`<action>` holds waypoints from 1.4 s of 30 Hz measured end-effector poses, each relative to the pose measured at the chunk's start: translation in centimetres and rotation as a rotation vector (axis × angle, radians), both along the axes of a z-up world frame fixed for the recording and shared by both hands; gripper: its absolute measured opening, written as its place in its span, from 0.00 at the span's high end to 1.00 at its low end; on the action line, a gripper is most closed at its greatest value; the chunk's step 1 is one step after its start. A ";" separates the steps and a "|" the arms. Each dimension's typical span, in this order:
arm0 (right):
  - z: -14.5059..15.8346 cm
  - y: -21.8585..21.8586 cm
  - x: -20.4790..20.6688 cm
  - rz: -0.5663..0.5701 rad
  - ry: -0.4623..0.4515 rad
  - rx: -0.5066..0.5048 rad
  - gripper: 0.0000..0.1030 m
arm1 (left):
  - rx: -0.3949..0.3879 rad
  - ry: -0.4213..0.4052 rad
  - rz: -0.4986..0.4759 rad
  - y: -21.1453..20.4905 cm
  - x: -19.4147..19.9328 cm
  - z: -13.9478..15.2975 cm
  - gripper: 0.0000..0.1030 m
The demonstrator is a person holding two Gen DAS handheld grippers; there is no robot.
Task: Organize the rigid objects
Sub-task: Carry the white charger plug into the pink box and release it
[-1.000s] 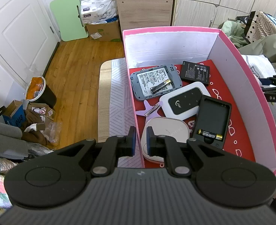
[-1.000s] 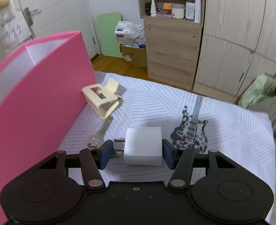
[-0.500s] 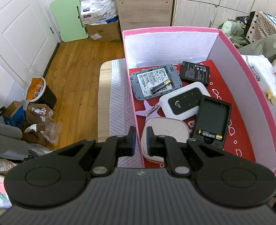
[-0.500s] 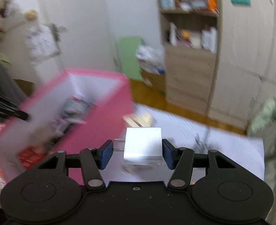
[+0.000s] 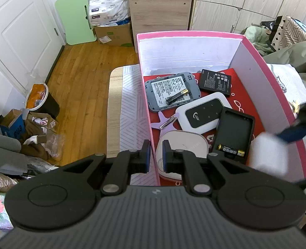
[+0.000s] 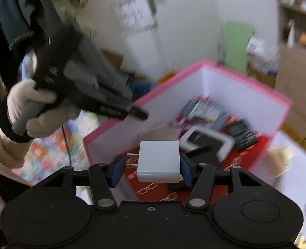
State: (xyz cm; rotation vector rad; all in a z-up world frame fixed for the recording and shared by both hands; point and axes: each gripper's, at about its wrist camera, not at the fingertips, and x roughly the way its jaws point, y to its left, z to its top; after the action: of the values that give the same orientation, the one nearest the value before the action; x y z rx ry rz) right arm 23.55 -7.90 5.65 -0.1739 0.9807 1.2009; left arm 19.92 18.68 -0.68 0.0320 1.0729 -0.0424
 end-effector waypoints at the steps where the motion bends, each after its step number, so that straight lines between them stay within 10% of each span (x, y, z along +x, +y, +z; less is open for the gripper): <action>1: -0.5 0.9 0.2 0.018 0.041 -0.020 0.41 | -0.001 -0.001 0.000 0.0 0.0 0.0 0.90; 21: -6.9 7.6 2.5 -0.084 0.574 -0.190 0.37 | -0.025 -0.004 -0.003 0.4 0.0 -0.1 0.91; 33: 1.4 -4.4 3.1 -0.283 0.247 0.038 0.37 | -0.028 -0.005 -0.002 0.3 0.1 -0.1 0.90; 42: -0.7 -13.5 2.8 -0.581 -0.078 -0.059 0.37 | -0.032 -0.004 0.013 0.2 0.1 -0.1 0.90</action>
State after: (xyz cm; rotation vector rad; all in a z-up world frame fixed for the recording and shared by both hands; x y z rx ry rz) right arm 26.33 -21.42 4.98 0.0210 0.9138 0.6287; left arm 20.00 18.84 -0.74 -0.0037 1.0686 -0.0473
